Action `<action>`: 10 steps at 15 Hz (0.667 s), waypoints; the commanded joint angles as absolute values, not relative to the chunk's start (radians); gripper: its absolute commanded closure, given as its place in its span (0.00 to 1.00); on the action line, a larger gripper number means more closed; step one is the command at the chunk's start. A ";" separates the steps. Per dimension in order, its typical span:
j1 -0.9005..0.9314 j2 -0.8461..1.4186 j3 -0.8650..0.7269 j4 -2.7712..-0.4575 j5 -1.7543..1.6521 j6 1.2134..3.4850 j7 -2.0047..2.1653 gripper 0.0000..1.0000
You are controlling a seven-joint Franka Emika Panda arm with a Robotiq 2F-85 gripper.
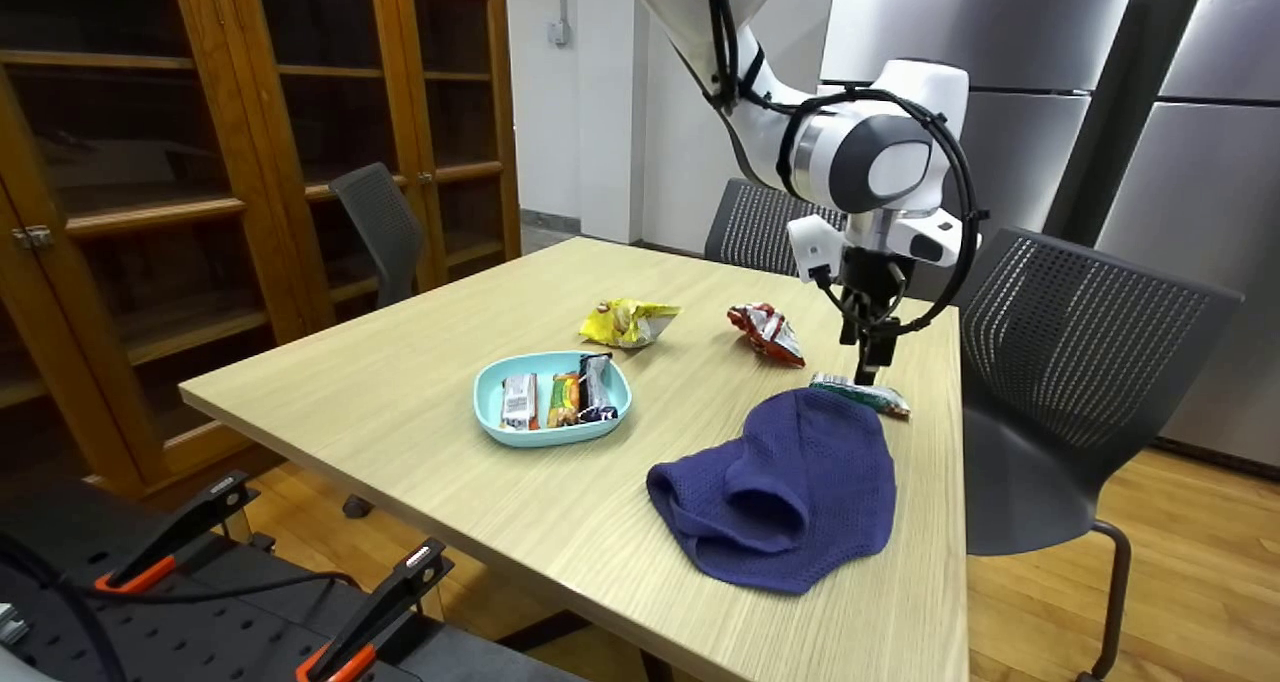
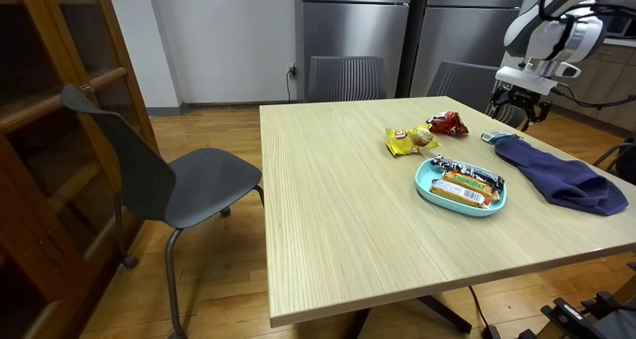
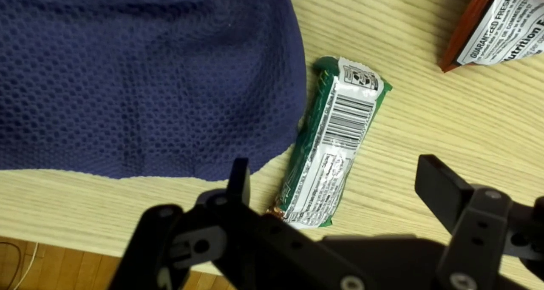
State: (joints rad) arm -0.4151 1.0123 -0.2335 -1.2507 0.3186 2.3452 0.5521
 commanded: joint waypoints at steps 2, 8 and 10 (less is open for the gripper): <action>-0.436 1.092 -0.236 -1.107 0.320 2.265 0.604 0.00; -0.457 1.148 -0.229 -1.018 0.315 2.206 0.619 0.00; -0.463 1.167 -0.229 -0.991 0.311 2.183 0.620 0.00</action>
